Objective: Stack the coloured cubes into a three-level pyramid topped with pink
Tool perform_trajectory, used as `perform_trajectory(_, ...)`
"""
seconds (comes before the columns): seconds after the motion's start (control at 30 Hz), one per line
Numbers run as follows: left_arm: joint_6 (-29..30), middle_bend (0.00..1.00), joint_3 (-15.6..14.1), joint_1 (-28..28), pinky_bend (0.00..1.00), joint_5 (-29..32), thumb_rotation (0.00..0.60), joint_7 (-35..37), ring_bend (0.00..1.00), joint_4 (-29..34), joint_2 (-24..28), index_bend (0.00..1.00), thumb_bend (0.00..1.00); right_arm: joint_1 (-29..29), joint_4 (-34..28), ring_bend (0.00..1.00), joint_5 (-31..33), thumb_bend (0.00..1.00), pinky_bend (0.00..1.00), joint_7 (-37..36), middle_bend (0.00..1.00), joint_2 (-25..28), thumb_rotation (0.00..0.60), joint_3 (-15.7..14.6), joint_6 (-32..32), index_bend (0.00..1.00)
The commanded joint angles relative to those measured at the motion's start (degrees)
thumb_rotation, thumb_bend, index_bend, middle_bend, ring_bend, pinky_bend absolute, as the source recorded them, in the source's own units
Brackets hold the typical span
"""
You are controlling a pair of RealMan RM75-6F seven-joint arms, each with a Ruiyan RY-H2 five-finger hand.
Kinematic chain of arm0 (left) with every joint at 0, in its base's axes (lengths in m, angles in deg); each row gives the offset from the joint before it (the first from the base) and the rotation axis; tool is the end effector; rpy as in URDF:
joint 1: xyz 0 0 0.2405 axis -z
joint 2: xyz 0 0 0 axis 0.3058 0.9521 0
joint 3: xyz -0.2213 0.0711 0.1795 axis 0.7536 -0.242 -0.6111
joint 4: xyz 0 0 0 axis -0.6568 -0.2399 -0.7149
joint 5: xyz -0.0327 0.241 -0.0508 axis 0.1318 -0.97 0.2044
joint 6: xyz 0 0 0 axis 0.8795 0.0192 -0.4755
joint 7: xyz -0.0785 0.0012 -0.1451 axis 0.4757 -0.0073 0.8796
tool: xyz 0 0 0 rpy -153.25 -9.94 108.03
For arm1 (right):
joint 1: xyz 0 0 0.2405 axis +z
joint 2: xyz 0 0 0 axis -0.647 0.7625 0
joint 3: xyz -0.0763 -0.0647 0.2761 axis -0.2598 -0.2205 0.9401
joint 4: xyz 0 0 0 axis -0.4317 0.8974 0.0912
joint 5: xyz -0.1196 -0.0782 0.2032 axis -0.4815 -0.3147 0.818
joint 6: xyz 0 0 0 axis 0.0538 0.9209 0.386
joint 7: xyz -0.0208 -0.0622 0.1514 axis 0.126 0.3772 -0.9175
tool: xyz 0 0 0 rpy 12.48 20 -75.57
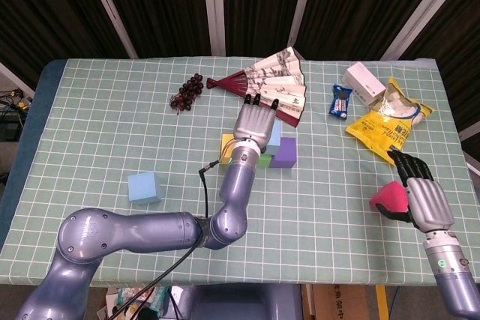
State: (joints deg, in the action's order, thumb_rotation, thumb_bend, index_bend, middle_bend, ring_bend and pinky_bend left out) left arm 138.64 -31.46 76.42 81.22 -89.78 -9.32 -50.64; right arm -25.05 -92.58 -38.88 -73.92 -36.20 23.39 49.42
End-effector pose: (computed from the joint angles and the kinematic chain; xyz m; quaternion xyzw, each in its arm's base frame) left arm 0.1594 0.4753 -0.0915 -0.7393 -0.3552 -0.2771 0.5005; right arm -0.2974 -0.2763 0.1459 0.5757 -0.4823 0.4028 0.5231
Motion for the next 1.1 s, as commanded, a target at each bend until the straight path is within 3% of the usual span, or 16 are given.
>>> perform_trajectory(0.03,0.7,0.37,0.5,1.7,0.00,1.5,0.600,-1.8,0.02,-2.4,-1.7,0.00,0.34,0.0,0.0,0.00,0.0,0.24,0.00,-0.3,0.08,0.1,0.600,0.1,-0.1,0.00)
perform_trajectory(1.1,-1.8,0.37,3.4,4.8,0.00,0.5,0.600,-5.3,0.02,-11.2,-7.9,0.00,0.34,0.0,0.2,0.00,0.0,0.24,0.00,-2.3,0.08,0.3,0.600,0.4,-1.0,0.00)
